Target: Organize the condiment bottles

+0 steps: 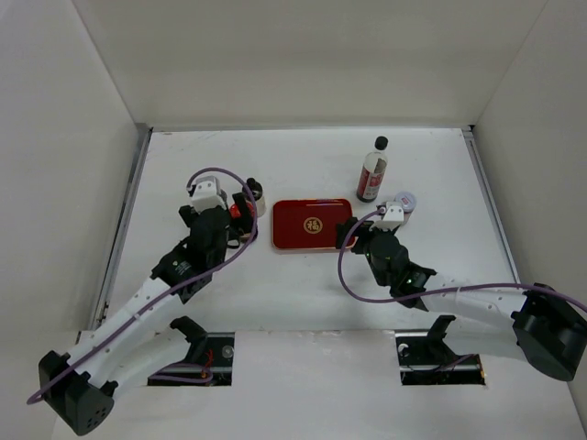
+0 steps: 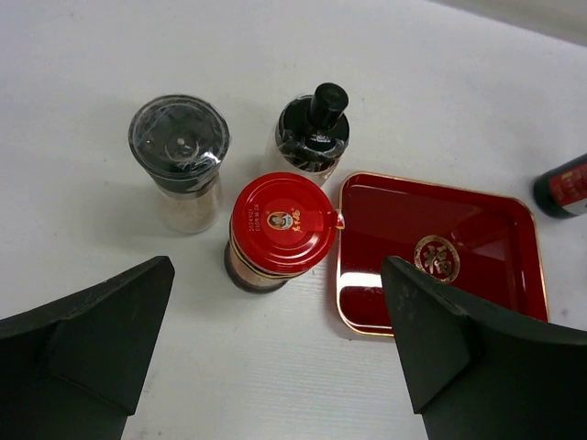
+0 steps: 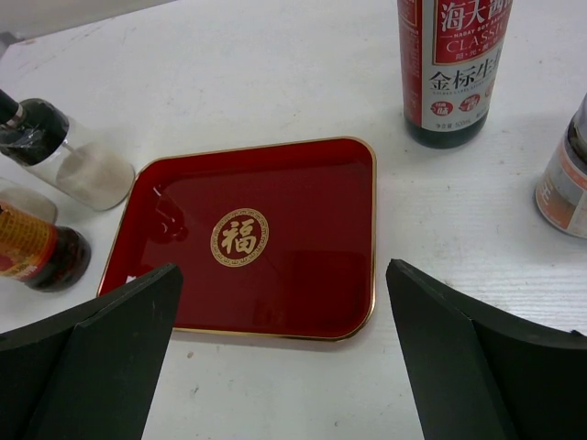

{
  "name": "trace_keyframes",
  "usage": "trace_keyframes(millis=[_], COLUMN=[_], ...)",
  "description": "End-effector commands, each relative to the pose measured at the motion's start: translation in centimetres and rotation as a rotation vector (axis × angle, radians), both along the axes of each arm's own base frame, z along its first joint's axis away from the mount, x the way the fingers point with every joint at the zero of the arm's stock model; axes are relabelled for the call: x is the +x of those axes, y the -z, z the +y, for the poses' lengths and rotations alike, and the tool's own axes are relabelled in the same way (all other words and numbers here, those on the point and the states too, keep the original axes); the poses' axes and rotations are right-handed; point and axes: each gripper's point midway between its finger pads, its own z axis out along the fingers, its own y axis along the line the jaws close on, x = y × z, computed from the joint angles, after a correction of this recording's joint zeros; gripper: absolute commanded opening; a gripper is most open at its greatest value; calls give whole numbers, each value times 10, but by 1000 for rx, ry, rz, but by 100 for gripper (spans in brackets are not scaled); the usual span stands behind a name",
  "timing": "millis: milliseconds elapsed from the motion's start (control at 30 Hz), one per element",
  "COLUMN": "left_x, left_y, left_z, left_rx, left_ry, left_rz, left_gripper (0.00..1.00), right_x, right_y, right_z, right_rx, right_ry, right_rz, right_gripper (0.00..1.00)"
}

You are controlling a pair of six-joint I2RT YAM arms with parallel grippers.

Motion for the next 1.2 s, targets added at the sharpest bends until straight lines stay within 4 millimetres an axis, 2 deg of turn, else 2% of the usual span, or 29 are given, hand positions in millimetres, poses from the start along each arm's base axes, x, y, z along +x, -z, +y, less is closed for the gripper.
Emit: trace_keyframes(millis=[0,200,233,267,300,333,367,400,433,467,500,567,600,633,733,967,1167], left_x=[1,1,1,1,2,3,5,8,9,10,12,17,20,23,31,52,74], left_y=[-27,-27,-27,-26,-24,-21,-20,-18,-16,-13,-9,-2,2,5,17,39,47], left_z=[2,5,4,4,4,5,6,5,4,1,-2,-8,-10,-11,-13,-22,-25], left_rx=[-46,-33,-30,-31,-28,-18,-9,0,13,22,31,45,56,70,102,139,146], left_ry=[17,39,45,48,47,40,31,29,31,38,45,53,57,55,43,44,27], left_rz=[-113,-133,-132,-131,-129,-118,-107,-94,-79,-66,-54,-34,-19,-6,18,39,30], left_gripper=[100,100,100,95,73,54,50,49,51,57,66,82,86,89,93,92,84], right_x=[7,5,4,3,2,1,0,0,0,0,0,1,1,1,1,-1,-2], right_y=[-25,-26,-29,-31,-32,-33,-33,-34,-33,-31,-29,-27,-26,-25,-24,-24,-24], right_z=[5,9,10,10,8,7,8,7,8,10,12,14,16,17,20,26,28], right_rx=[54,58,67,71,71,74,79,85,88,86,76,65,63,67,61,67,74], right_ry=[7,-7,-19,-24,-23,-21,-28,-27,-32,-40,-46,-48,-55,-56,-72,-102,-115], right_rz=[-52,-55,-59,-65,-69,-70,-68,-68,-64,-59,-54,-53,-51,-49,-45,-40,-41], right_gripper=[100,100,82,59,44,36,30,29,31,37,49,79,89,95,100,100,100])
